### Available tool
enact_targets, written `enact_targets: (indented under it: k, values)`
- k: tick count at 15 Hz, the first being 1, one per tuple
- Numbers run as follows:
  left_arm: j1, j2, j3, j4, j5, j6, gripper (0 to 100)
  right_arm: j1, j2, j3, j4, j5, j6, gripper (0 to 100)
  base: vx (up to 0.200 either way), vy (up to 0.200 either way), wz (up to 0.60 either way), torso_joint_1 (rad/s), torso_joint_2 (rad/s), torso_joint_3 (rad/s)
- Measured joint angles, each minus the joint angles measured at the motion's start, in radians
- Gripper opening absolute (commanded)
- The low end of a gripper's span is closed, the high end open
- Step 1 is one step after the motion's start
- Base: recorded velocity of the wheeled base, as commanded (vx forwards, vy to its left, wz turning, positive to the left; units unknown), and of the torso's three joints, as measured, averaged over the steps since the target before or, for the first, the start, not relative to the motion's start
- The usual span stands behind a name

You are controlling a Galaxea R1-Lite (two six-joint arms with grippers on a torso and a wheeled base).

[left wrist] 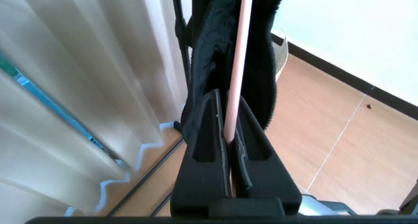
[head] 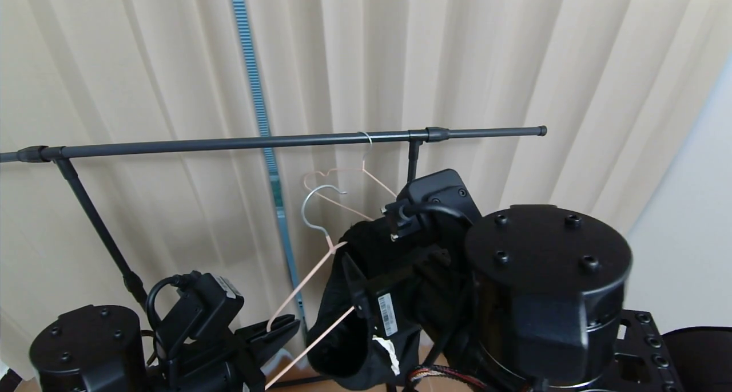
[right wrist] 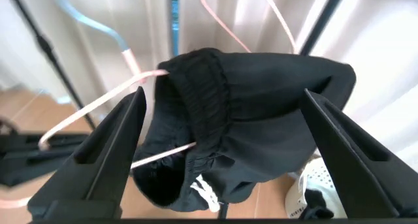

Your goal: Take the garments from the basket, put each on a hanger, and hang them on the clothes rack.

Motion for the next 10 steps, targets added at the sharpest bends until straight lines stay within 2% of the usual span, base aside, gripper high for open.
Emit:
enact_targets:
  k: [2,5,7,8,10]
  values:
    - [-0.001,-0.001,0.008,-0.001,-0.01,0.002,0,-0.03,-0.042,0.042,0.0,0.084,-0.06,100,0.0,0.0,0.0,0.0,0.0,0.0]
    - [-0.004,-0.002,0.028,0.0,-0.055,0.015,0,-0.166,-0.143,0.141,0.012,0.312,-0.234,100,0.0,0.0,0.0,0.0,0.0,0.0]
    - [-0.005,-0.005,0.038,0.0,-0.065,0.035,0,-0.28,-0.206,0.177,0.088,0.474,-0.367,100,0.0,0.0,0.0,0.0,0.0,0.0]
    - [-0.005,-0.005,0.046,0.0,-0.068,0.038,0,-0.349,-0.236,0.168,0.203,0.586,-0.439,100,0.0,0.0,0.0,0.0,0.0,0.0]
    - [-0.022,-0.005,0.067,0.0,-0.102,0.055,0,-0.46,-0.267,0.049,0.491,0.757,-0.574,100,0.0,0.0,0.0,0.0,0.0,0.0]
